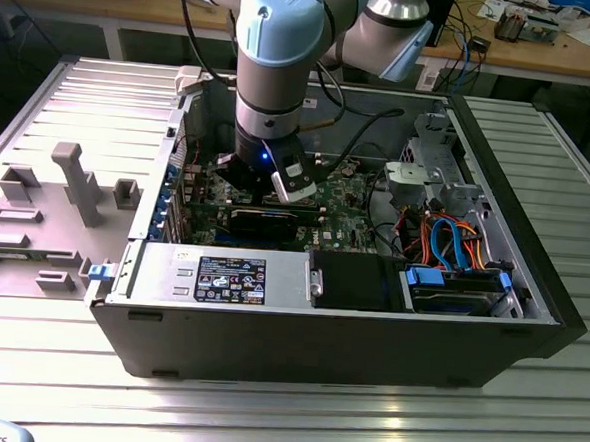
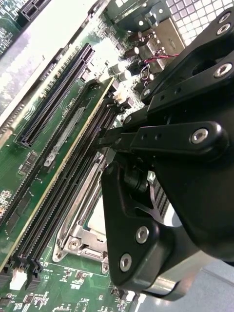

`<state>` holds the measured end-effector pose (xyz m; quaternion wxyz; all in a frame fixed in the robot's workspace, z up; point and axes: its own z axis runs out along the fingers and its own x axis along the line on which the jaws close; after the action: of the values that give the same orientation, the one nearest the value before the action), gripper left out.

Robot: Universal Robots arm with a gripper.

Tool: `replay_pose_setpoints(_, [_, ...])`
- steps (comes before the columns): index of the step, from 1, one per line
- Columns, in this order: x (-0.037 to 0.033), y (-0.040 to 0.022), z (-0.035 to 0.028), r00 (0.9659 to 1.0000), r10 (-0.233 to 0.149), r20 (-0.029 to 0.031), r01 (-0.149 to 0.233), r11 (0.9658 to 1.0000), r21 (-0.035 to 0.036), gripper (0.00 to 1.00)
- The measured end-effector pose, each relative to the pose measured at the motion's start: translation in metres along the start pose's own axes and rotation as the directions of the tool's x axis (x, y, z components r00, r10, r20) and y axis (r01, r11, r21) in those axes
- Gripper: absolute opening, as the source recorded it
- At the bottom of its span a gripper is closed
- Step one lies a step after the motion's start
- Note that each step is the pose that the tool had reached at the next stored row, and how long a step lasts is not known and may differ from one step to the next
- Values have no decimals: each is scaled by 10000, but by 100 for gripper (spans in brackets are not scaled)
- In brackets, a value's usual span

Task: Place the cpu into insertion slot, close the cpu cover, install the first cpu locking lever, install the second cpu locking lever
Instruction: 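Install the second cpu locking lever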

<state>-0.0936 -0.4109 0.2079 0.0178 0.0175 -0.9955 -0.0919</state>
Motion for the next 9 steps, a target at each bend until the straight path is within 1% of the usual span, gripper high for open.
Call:
replay_pose_setpoints(3, [0,-2,9,10000,-2,2,2,10000,-68,11])
replay_pose_setpoints(9, [6,-4,24,10000,-5,4,5,9999,-142,11])
